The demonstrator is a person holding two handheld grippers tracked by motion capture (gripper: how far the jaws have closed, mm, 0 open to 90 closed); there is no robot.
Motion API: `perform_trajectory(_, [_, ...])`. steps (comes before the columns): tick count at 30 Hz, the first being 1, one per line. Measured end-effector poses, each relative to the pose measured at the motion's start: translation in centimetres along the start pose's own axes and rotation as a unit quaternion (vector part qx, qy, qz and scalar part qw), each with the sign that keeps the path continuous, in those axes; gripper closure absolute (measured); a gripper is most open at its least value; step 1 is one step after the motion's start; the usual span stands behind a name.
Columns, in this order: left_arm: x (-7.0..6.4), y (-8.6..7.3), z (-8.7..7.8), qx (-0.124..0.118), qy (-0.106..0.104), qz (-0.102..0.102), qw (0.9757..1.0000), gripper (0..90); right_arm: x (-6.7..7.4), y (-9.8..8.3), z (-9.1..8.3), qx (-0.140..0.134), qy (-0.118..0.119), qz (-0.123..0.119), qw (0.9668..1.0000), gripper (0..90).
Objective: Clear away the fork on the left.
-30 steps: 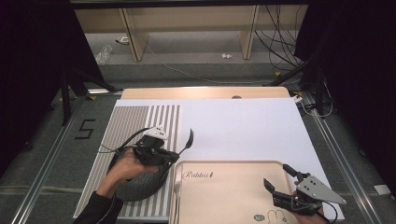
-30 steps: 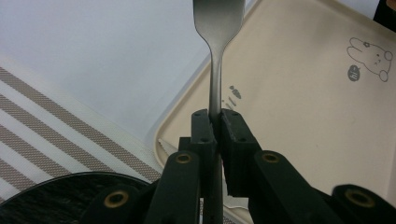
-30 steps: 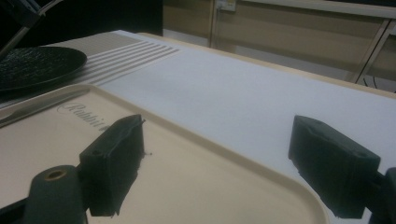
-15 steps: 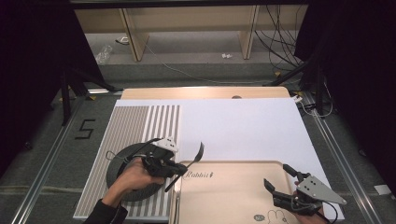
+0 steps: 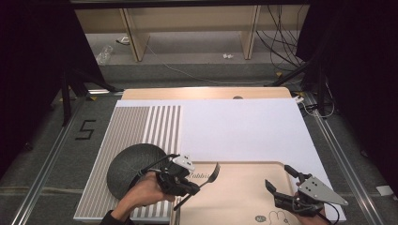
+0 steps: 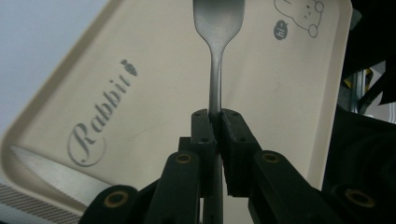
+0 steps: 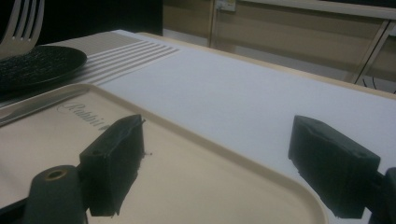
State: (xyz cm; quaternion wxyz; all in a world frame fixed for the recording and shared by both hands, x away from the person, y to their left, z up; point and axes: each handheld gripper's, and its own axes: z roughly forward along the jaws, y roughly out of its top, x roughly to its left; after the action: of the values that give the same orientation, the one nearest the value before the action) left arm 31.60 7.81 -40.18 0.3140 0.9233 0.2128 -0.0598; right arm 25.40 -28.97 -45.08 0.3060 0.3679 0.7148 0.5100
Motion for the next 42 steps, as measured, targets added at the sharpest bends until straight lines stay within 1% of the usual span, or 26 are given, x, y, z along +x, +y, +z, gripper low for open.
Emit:
perform_trajectory(3, [-0.7,-0.1,0.9,0.01,-0.008,0.002,0.9999,83.7,0.0,0.0,0.0,0.001,-0.001,-0.001,1.0,19.1])
perform_trajectory(4, [-1.0,0.0,1.1,0.017,-0.011,0.007,0.9998,83.8,0.0,0.0,-0.1,0.0,0.0,-0.002,1.0,19.1])
perform_trajectory(6, [-1.5,0.0,1.6,0.025,-0.014,0.011,0.9995,83.8,0.0,0.0,0.0,0.0,0.0,-0.001,1.0,19.1])
perform_trajectory(8, [-1.9,0.0,2.1,0.034,-0.024,0.013,0.9991,83.8,0.0,0.0,0.0,0.0,0.0,-0.001,1.0,19.1])
perform_trajectory(11, [-2.2,0.0,2.6,0.045,-0.031,0.015,0.9984,83.7,0.0,0.0,0.0,-0.001,-0.001,-0.001,1.0,19.1])
perform_trajectory(14, [-2.4,-0.1,3.1,0.05,-0.035,0.015,0.998,83.7,0.0,0.0,0.0,0.0,-0.001,-0.002,1.0,19.1])
perform_trajectory(18, [-2.7,-0.2,3.9,0.068,-0.034,0.018,0.9969,83.7,0.0,0.0,0.0,0.001,-0.001,-0.001,1.0,19.1])
perform_trajectory(21, [-3.0,-0.3,4.5,0.077,-0.043,0.02,0.9959,83.7,0.0,0.0,0.0,0.0,0.0,-0.001,1.0,19.1])
perform_trajectory(23, [-3.3,-0.3,4.8,0.084,-0.04,0.024,0.9954,83.7,0.0,0.0,0.0,0.001,0.0,-0.002,1.0,19.1])
perform_trajectory(25, [-3.4,-0.3,5.1,0.09,-0.047,0.023,0.9946,83.7,0.0,0.0,0.0,0.001,0.0,-0.002,1.0,19.1])
perform_trajectory(29, [-3.7,-0.4,5.7,0.102,-0.05,0.022,0.9933,83.7,0.0,0.0,-0.1,0.0,0.0,-0.001,1.0,19.1])
perform_trajectory(32, [-3.7,-0.6,6.2,0.107,-0.062,0.017,0.9922,83.7,0.0,0.0,0.0,0.0,0.0,-0.001,1.0,19.1])
perform_trajectory(35, [-3.8,-0.7,6.8,0.122,-0.06,0.018,0.9906,83.7,0.0,0.0,0.0,0.0,0.0,-0.002,1.0,19.1])
perform_trajectory(37, [-3.8,-0.7,7.0,0.127,-0.062,0.017,0.9898,83.7,0.0,0.0,0.0,-0.001,0.0,-0.001,1.0,19.1])
perform_trajectory(39, [-3.8,-0.8,7.3,0.135,-0.059,0.018,0.989,83.7,0.0,0.0,0.0,0.0,0.001,-0.001,1.0,19.1])
perform_trajectory(42, [-3.9,-0.8,7.6,0.138,-0.058,0.016,0.9886,83.6,0.0,0.0,0.0,0.001,0.001,-0.001,1.0,19.2])
